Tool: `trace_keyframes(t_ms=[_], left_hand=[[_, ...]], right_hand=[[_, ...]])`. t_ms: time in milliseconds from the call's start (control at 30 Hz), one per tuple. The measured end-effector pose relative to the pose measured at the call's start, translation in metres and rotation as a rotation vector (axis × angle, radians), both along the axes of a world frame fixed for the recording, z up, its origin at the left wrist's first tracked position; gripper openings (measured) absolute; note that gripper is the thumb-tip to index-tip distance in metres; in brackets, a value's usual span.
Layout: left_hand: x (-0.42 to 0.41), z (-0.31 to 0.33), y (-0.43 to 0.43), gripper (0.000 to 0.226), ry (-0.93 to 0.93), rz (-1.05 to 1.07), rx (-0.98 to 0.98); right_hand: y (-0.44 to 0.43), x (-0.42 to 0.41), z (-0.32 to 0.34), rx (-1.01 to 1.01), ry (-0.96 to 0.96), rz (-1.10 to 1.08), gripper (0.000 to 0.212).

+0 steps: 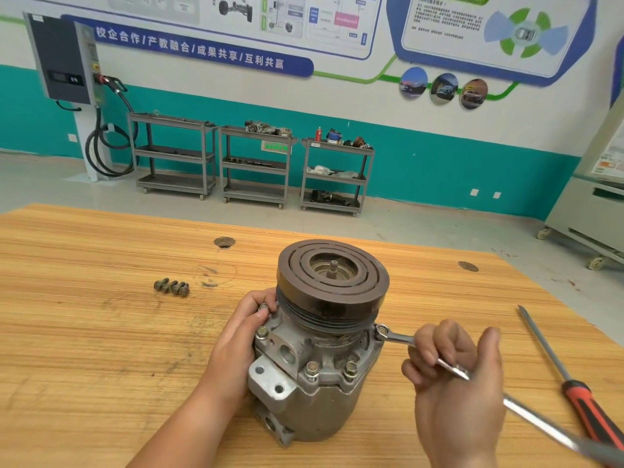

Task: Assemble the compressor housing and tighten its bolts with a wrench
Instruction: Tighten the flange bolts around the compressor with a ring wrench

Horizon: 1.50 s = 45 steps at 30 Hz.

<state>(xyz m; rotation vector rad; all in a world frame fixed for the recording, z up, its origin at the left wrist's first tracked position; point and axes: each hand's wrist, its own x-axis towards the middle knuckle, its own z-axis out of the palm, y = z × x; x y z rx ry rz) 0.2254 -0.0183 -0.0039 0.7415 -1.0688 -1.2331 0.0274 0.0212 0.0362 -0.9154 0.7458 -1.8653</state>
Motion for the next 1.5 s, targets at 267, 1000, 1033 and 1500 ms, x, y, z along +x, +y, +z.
trace_keyframes(t_ms=[267, 1000, 1033, 1500], left_hand=[[0.000, 0.000, 0.000, 0.024, -0.003, -0.005, -0.019], [-0.001, -0.001, -0.003, 0.042, 0.028, 0.005, -0.040], [-0.001, -0.002, -0.003, 0.041, 0.026, 0.010, -0.036], [0.000, -0.002, -0.002, 0.045, 0.007, 0.008, -0.026]], right_hand=[[0.030, 0.057, -0.028, -0.181, 0.812, -0.390, 0.031], [-0.104, -0.037, 0.015, 0.202, -0.002, 0.881, 0.059], [-0.107, -0.036, 0.016, 0.232, 0.004, 0.930, 0.057], [-0.051, -0.029, 0.019, 0.280, -0.087, 0.390, 0.056]])
